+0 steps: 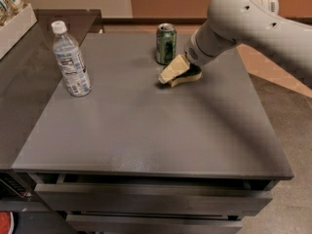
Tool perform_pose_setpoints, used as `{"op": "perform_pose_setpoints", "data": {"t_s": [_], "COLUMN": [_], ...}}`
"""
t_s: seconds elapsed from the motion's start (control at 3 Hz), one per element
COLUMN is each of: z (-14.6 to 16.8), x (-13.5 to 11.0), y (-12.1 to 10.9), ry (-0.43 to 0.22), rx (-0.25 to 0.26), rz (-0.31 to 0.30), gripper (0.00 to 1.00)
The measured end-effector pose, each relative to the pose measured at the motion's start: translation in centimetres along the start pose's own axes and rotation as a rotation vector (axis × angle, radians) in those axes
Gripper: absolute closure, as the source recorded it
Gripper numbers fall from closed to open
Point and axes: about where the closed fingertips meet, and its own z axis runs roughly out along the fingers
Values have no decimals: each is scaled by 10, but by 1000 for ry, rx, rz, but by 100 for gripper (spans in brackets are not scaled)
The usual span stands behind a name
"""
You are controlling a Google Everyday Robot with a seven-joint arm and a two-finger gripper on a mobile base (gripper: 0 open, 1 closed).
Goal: Move sponge near green can
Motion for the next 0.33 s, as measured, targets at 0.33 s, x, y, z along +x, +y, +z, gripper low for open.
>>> {"op": "perform_pose_setpoints", "data": {"t_s": [0.33], "z": [0], "x": [0], "y": [0], "ry": [0], "rx": [0], "rz": [0], "gripper": [0]}}
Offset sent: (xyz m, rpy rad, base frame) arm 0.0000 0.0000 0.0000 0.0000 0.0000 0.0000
